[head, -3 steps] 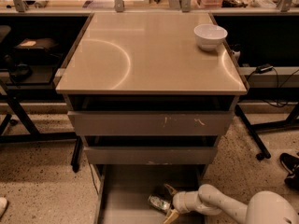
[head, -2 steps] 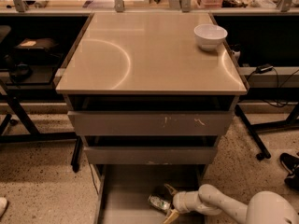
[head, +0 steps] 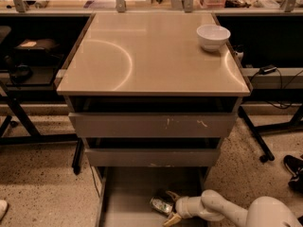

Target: Pick 7up can from bottom drawer and place on counter

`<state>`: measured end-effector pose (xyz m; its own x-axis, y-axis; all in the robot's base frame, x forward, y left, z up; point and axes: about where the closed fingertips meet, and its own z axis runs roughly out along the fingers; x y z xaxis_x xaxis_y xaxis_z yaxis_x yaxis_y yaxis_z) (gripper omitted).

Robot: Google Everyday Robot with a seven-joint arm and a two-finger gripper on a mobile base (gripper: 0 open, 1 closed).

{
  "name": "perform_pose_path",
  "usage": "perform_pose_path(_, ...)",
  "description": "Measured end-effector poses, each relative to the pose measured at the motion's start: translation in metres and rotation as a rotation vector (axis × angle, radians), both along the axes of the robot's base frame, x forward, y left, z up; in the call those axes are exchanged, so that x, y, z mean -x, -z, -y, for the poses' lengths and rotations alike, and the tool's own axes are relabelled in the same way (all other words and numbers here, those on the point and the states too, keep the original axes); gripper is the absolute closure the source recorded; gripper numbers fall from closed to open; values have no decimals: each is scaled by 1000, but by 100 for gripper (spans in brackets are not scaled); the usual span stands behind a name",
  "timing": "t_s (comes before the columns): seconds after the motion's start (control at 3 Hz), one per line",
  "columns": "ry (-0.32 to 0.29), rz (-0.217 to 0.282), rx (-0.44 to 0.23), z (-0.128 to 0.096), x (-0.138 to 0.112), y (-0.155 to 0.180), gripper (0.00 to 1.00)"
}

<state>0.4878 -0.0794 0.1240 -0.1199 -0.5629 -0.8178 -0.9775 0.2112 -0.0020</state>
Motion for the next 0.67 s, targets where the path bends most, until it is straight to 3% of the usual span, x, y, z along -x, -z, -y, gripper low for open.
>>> perform_pose_path(0.67, 0, 0, 0, 0, 0, 0, 64)
